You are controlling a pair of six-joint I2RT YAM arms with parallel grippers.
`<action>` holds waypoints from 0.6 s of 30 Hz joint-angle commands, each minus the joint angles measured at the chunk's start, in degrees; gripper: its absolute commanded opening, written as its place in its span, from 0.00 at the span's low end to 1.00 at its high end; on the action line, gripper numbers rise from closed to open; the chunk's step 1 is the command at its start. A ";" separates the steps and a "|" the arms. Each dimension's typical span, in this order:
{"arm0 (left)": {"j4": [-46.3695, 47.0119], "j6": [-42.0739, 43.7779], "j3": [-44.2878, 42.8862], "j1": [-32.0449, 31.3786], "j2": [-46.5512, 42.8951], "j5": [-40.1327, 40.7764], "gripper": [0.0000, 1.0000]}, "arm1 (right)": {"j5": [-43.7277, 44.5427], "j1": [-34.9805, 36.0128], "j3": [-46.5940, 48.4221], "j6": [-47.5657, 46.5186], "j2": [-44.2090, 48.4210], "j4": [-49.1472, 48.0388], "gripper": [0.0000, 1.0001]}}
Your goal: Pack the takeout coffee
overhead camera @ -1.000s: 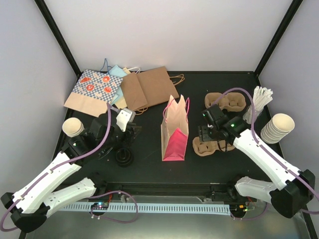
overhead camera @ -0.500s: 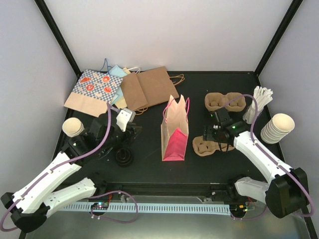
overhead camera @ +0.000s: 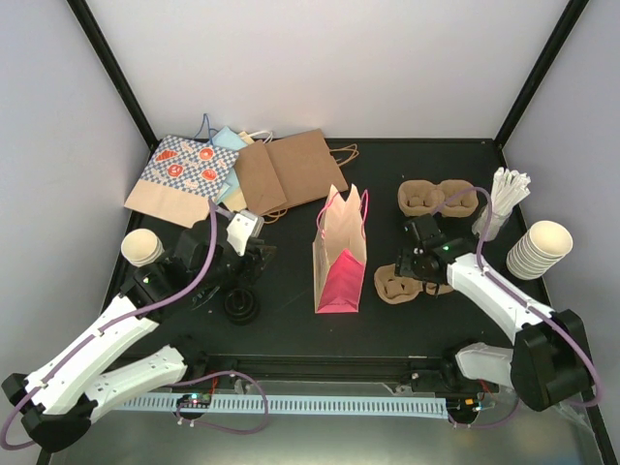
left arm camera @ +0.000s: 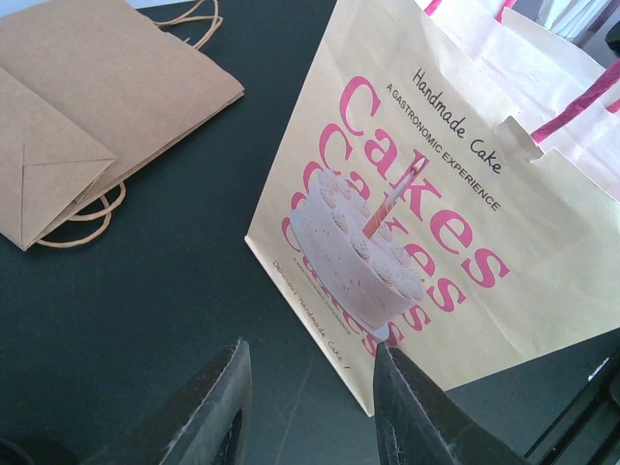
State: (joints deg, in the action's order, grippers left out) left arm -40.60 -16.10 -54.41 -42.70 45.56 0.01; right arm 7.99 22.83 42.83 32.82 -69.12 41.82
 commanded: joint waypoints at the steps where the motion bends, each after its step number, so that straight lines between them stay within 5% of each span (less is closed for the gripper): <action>1: 0.97 0.23 -1.75 0.40 0.19 0.64 0.38 | 0.36 -0.04 -0.71 1.08 -2.22 -3.72 0.71; 10: 0.59 0.53 -1.98 0.42 0.18 1.10 0.38 | 1.67 -0.04 1.30 -0.91 -7.35 -4.67 0.65; 18: 0.18 0.71 -1.88 0.39 -0.02 1.75 0.38 | 3.74 -0.07 1.76 0.06 -7.49 -4.47 0.47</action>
State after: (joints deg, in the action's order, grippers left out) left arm -40.60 -16.05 -54.41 -42.70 45.80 0.47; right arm 9.67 22.83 43.07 32.10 -76.55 38.30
